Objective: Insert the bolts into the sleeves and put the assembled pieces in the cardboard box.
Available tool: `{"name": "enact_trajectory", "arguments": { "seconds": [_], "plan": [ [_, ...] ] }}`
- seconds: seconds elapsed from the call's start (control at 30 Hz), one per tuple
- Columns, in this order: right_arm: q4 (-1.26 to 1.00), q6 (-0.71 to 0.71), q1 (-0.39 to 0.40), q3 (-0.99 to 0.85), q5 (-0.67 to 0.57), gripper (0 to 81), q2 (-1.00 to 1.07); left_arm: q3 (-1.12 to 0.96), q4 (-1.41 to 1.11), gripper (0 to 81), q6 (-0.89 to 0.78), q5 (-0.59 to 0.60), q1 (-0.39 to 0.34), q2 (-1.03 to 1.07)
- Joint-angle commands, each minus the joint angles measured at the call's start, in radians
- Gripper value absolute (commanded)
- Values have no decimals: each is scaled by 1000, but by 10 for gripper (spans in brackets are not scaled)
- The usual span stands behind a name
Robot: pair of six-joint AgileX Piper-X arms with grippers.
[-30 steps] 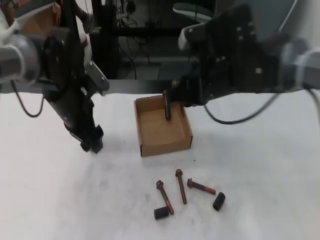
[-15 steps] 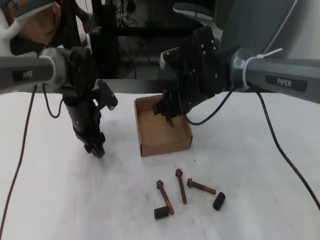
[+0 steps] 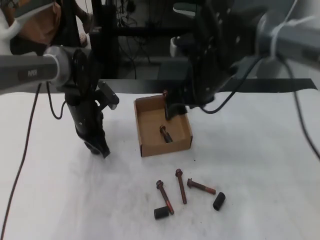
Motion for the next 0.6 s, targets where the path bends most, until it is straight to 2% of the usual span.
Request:
{"name": "enact_trajectory", "arguments": {
  "seconds": [0.0, 0.17, 0.4, 0.5, 0.57],
  "plan": [
    [172, -8, 11, -5, -3, 617, -28, 0, 76, 18, -98, 91, -20, -66],
    [230, -31, 49, 60, 130, 617, -25, 48, 58, 18, -184, 301, -61, -213],
    [188, -42, 68, 139, 147, 617, -25, 245, -168, 18, -299, 341, -141, -507],
    [182, -147, 65, 161, 202, 617, -25, 341, -231, 18, -351, 394, -159, -627],
    [182, -253, 64, 165, 177, 617, -21, 402, -268, 18, -384, 406, -159, -691]
  ]
}}
